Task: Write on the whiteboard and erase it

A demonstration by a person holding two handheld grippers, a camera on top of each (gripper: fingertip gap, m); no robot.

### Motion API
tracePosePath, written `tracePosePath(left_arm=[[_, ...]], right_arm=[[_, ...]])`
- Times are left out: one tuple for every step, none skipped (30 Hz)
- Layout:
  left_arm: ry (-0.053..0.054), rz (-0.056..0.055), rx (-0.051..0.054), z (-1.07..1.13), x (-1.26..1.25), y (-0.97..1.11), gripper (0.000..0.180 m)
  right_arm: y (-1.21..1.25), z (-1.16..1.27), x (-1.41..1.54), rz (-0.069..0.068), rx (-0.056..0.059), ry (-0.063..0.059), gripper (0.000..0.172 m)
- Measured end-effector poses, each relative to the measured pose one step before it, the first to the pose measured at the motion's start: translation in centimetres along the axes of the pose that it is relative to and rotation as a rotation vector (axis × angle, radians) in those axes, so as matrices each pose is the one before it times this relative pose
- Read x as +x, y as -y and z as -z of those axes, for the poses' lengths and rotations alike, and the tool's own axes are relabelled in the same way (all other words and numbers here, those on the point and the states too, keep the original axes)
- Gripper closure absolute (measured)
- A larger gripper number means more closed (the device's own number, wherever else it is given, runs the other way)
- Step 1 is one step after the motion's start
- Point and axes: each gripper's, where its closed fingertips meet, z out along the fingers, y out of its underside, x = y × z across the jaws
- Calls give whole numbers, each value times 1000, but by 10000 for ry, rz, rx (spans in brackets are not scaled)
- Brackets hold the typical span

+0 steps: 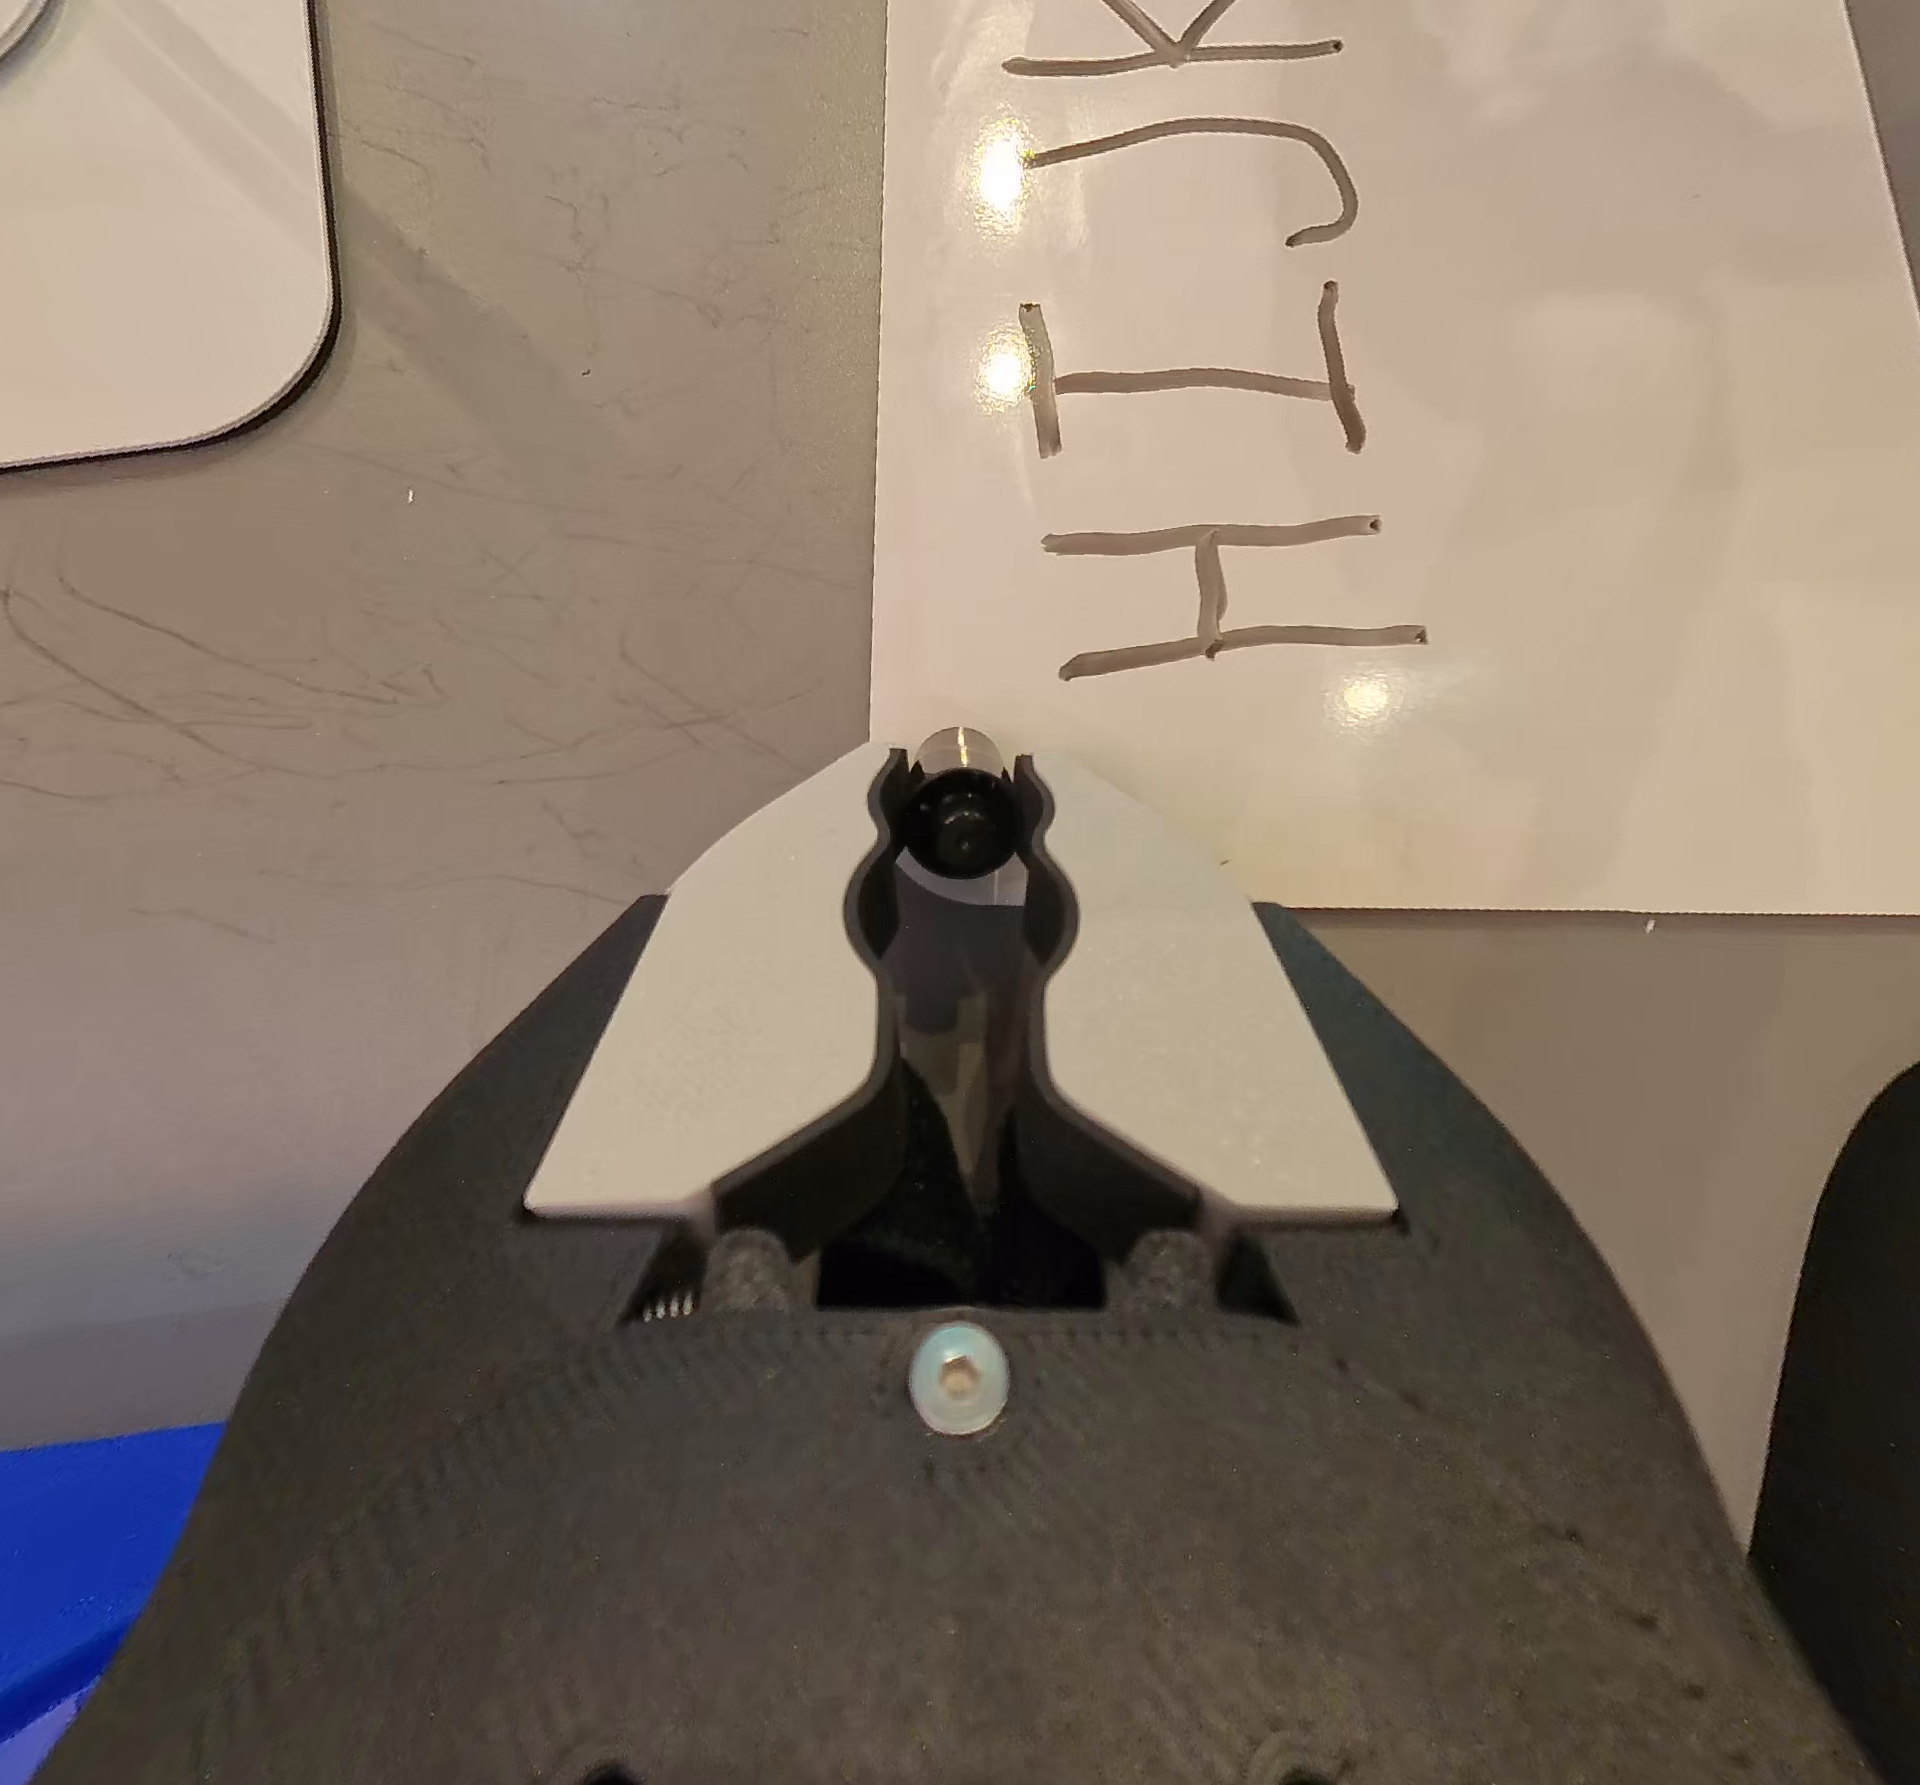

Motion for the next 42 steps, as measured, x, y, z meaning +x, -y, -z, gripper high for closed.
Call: tracePosePath(left_arm=[[1, -2, -1, 1, -3, -1, 160], [-1, 1, 0, 0, 2, 0, 160], [1, 0, 0, -6, -4, 7, 160], [-2, 2, 1, -1, 4, 1, 160], [-1, 1, 1, 0, 2, 1, 160], [0, -1, 1, 6, 2, -6, 160], [-3, 2, 2, -1, 5, 2, 160], [-3, 3, 1, 2, -4, -1, 160], [-2, 1, 0, 0, 3, 1, 160], [-2, 1, 1, -8, 3, -6, 160], [0, -1, 0, 7, 0, 6, 160], [2, -2, -1, 1, -4, -2, 160], [-1, 0, 0, 0, 1, 0, 160], [1, 0, -1, -2, 8, 1, 160], [3, -2, -2, 2, -6, -3, 160], [-1, 2, 0, 0, 2, -1, 160], [-2, 2, 0, -6, 1, 7, 160], [-1, 0, -2, 1, 1, -2, 160], [-9, 10, 1, 4, 0, -2, 160], [-15, 17, 6, 3, 3, 3, 160], [-7, 7, 5, 1, -6, 3, 160], [1, -2, 1, -10, 6, -4, 160], [-5, 5, 1, 2, 1, 0, 160], [-10, 8, 2, 3, -1, 0, 160], [-6, 5, 4, 0, 1, 3, 160], [-7, 5, 3, 0, 3, 3, 160], [-9, 5, 2, 3, -4, 0, 160], [-10, 7, 3, 3, -1, 1, 160], [-7, 4, 1, -1, 12, 2, 160], [3, -4, -2, 2, -7, -3, 160], [7, -6, -3, -3, 6, -1, 160], [7, -5, -2, 5, 0, -8, 160], [7, -6, -1, -4, 5, 2, 160], [6, -5, -1, 5, 1, -7, 160], [5, -4, -1, -2, 0, 0, 160], [3, -2, -1, -2, 4, 0, 160], [3, -3, -1, 1, -6, -2, 160], [2, -2, 0, -2, 6, 1, 160], [0, -1, 0, 14, 2, -1, 160], [-3, 2, 1, -4, -7, 6, 160], [-6, 5, 2, 1, 2, 0, 160], [-2, 2, 0, 0, 4, 0, 160]], right_arm=[[-38, 9, -37, -5, 3, -8, 151], [-34, 21, -39, 0, -5, 0, 151], [-16, 4, -19, 2, -9, -3, 151], [-7, 3, -15, 10, -8, -5, 151], [-5, 8, -15, 7, -6, 5, 151], [-22, 2, -10, -12, -8, 16, 151], [-16, 14, -33, 6, -15, 18, 151], [-1, 15, -33, 18, -11, 10, 151], [-13, 8, -11, 1, -2, -3, 151], [-17, 1, -9, -12, 12, -9, 151], [-31, -6, -5, -9, 9, -8, 151], [-63, -8, 4, -8, -1, -8, 151], [-156, -2, -2, -15, -50, -1, 151], [-321, -25, 6, -17, -106, 11, 151], [-404, -50, -1, -26, -123, 23, 152], [-518, -98, -8, -22, -133, 22, 152], [-682, -240, 47, -16, -215, -25, 152], [-579, -398, 83, 59, -192, -99, 151], [181, -242, -287, -72, 213, 158, 151], [502, 59, -376, -130, 342, 267, 152], [152, 318, 443, 63, 61, -280, 152], [-228, 503, 727, 52, -164, -370, 152], [179, 583, 409, -65, 185, -72, 152], [512, 517, 202, -156, 404, 89, 152], [-41, 242, 204, 54, -38, -27, 152], [-614, 79, 221, 361, -494, -168, 151], [-360, 100, 16, 237, -352, -8, 152], [94, 154, -52, 164, -95, 73, 152], [111, 119, -200, 240, -126, 163, 152], [62, 19, -68, 293, -220, 81, 152], [8, -81, -18, 312, -319, 58, 152], [-5, -157, -108, 384, -335, 93, 152], [69, -165, 8, 312, -270, 61, 152], [125, -153, 62, 235, -189, 58, 152], [144, -127, -58, 211, -121, 140, 152], [213, -78, 46, 110, -40, 86, 151], [147, -64, 125, 64, -53, 38, 152], [-4, -61, 65, 80, -118, 49, 152], [28, -44, -18, 70, -80, 70, 152], [167, -44, -10, 22, 18, 54, 152], [94, -90, -104, 38, -18, 90, 152], [-44, -118, -146, 57, -94, 77, 152]])
